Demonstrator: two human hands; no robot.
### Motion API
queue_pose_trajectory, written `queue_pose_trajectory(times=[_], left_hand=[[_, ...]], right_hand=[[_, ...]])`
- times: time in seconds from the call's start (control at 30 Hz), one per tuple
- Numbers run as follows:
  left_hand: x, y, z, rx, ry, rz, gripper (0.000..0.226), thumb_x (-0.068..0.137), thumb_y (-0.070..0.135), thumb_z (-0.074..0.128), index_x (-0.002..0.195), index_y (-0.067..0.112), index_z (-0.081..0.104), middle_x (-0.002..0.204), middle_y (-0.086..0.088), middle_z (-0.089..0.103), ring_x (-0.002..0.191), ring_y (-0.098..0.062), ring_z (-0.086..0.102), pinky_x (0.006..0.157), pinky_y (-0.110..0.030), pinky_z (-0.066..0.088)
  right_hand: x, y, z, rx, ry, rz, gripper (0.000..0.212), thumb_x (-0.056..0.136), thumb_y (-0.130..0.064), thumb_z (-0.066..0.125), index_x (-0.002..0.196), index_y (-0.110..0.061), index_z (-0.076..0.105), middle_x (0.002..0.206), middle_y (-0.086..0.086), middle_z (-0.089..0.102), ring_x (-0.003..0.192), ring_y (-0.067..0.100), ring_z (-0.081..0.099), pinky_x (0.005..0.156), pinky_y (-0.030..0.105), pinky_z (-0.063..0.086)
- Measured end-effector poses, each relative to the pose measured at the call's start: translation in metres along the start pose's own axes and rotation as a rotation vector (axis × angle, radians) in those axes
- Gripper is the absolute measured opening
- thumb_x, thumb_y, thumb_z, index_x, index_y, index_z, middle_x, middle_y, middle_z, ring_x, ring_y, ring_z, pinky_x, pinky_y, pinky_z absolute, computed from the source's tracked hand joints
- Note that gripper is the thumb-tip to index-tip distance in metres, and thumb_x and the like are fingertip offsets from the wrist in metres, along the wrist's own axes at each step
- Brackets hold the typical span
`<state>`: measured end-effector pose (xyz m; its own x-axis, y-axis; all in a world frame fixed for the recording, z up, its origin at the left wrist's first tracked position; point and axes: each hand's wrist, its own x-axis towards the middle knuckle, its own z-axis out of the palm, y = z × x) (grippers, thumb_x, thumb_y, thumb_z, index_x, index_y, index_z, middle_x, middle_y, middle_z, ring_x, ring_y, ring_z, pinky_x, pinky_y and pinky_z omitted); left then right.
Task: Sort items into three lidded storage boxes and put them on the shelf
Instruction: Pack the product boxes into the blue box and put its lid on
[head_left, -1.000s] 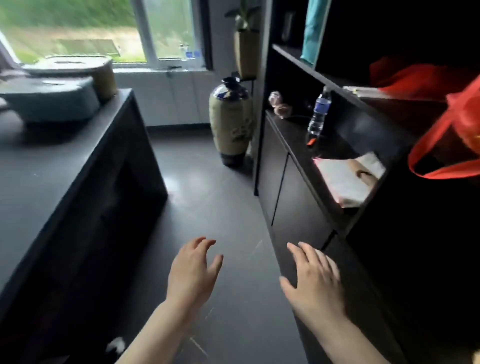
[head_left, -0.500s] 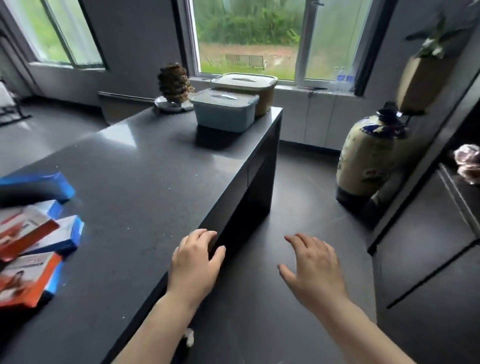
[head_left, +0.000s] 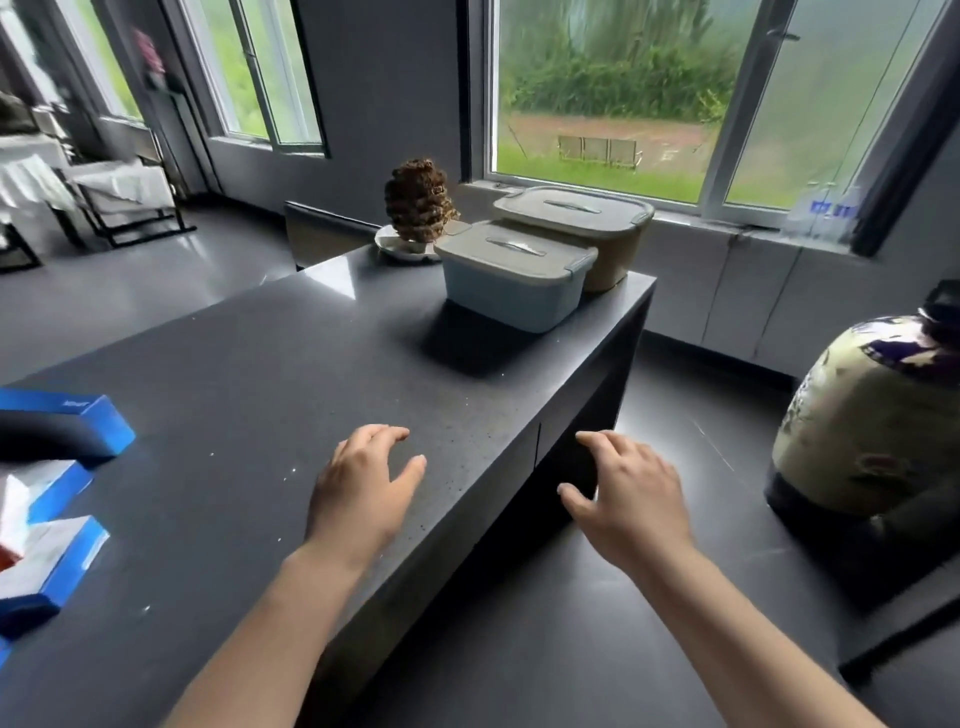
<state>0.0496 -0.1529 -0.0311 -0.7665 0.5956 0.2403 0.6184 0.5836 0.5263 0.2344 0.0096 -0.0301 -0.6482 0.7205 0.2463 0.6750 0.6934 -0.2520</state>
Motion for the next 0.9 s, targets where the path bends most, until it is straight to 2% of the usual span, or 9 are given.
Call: queue_pose_trajectory(times=[0.1, 0.23, 0.43, 0.6, 0.7, 0.9], left_hand=[[0.045, 0.020, 0.017, -0.069, 0.004, -0.002, 0.037, 0.089, 0.038, 0.059, 0.123, 0.023, 0.059, 0.130, 0.006, 0.053, 0.120, -0.016, 0.048, 0.097, -0.030, 0.038], [0.108, 0.041, 0.035, -0.205, -0.039, -0.029, 0.030, 0.088, 0.034, 0.063, 0.117, 0.027, 0.062, 0.125, 0.006, 0.055, 0.106, -0.012, 0.053, 0.087, -0.024, 0.035], [0.228, 0.061, 0.064, -0.240, -0.010, -0.006, 0.025, 0.084, 0.027, 0.068, 0.108, 0.025, 0.067, 0.116, 0.002, 0.062, 0.107, -0.015, 0.056, 0.087, -0.025, 0.040], [0.341, 0.060, 0.083, -0.115, -0.035, 0.024, 0.038, 0.083, 0.036, 0.067, 0.118, 0.024, 0.063, 0.128, -0.001, 0.057, 0.117, -0.021, 0.053, 0.096, -0.035, 0.044], [0.409, 0.054, 0.095, -0.030, -0.069, 0.052, 0.049, 0.083, 0.040, 0.067, 0.127, 0.021, 0.057, 0.135, -0.004, 0.051, 0.123, -0.023, 0.047, 0.100, -0.040, 0.041], [0.529, 0.048, 0.131, 0.065, -0.114, -0.081, 0.073, 0.080, 0.051, 0.066, 0.141, 0.021, 0.039, 0.147, -0.009, 0.036, 0.133, -0.031, 0.036, 0.107, -0.045, 0.035]], right_hand=[[0.045, 0.024, 0.001, 0.001, -0.002, -0.041, 0.060, 0.086, -0.049, 0.052, 0.140, -0.030, 0.037, 0.141, -0.011, 0.043, 0.131, 0.012, 0.036, 0.107, 0.026, 0.020], [0.101, 0.047, 0.005, 0.062, -0.020, -0.037, 0.063, 0.086, -0.048, 0.051, 0.143, -0.027, 0.032, 0.143, -0.010, 0.041, 0.132, 0.013, 0.035, 0.107, 0.026, 0.021], [0.184, 0.063, 0.026, 0.210, -0.067, 0.012, 0.077, 0.088, -0.053, 0.051, 0.150, -0.021, 0.018, 0.152, -0.005, 0.029, 0.138, 0.015, 0.027, 0.108, 0.028, 0.025], [0.259, 0.069, 0.050, 0.390, -0.105, 0.116, 0.087, 0.086, -0.056, 0.053, 0.151, -0.019, 0.011, 0.155, 0.000, 0.023, 0.141, 0.018, 0.023, 0.111, 0.031, 0.025], [0.302, 0.072, 0.063, 0.515, -0.119, 0.181, 0.094, 0.084, -0.059, 0.056, 0.152, -0.020, 0.004, 0.158, 0.000, 0.016, 0.144, 0.019, 0.016, 0.114, 0.032, 0.021], [0.378, 0.075, 0.093, 0.659, -0.091, 0.273, 0.104, 0.079, -0.064, 0.058, 0.152, -0.021, -0.003, 0.160, -0.003, 0.007, 0.146, 0.017, 0.007, 0.116, 0.033, 0.015]])
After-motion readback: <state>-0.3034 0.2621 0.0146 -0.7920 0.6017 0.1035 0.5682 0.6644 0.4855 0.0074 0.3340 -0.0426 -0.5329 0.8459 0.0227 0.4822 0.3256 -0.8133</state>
